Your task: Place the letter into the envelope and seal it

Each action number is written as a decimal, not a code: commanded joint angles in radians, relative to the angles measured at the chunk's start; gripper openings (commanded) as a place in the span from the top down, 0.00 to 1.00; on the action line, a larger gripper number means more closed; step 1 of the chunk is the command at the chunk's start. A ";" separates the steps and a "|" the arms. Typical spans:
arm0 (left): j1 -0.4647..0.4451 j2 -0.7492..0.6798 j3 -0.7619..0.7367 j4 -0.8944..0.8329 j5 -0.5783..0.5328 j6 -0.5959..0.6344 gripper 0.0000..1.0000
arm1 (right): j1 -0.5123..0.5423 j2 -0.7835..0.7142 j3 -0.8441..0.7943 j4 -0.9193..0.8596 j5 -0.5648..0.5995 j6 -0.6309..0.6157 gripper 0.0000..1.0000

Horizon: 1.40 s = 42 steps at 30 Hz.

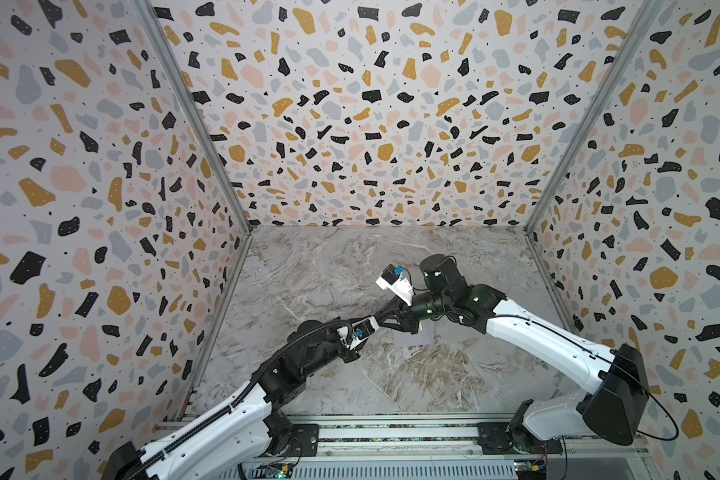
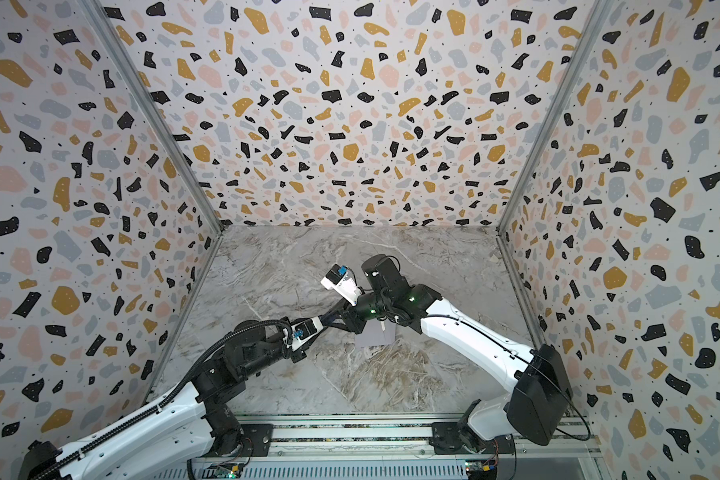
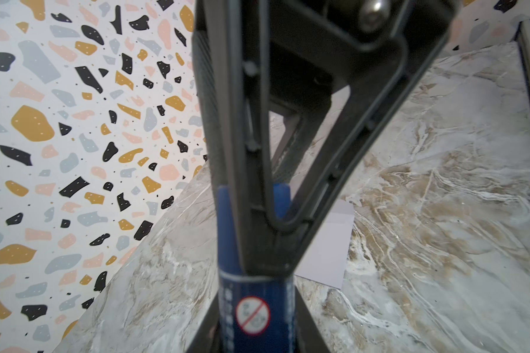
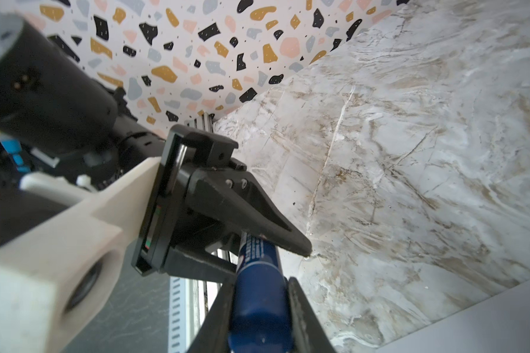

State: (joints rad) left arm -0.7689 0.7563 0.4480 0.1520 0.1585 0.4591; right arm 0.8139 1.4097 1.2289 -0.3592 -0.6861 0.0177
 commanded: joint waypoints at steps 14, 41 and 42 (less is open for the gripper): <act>-0.003 -0.015 0.027 0.007 -0.098 0.033 1.00 | -0.009 -0.105 0.045 0.062 0.090 -0.007 0.20; -0.003 -0.015 0.023 0.002 -0.144 0.073 1.00 | 0.013 -0.037 0.002 0.112 0.135 0.495 0.44; -0.002 -0.013 0.024 0.001 -0.141 0.073 1.00 | 0.013 -0.032 0.006 0.111 0.138 0.494 0.46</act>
State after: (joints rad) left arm -0.7692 0.7429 0.4625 0.1257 0.0166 0.5213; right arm 0.8207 1.3773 1.1824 -0.2604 -0.5594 0.5095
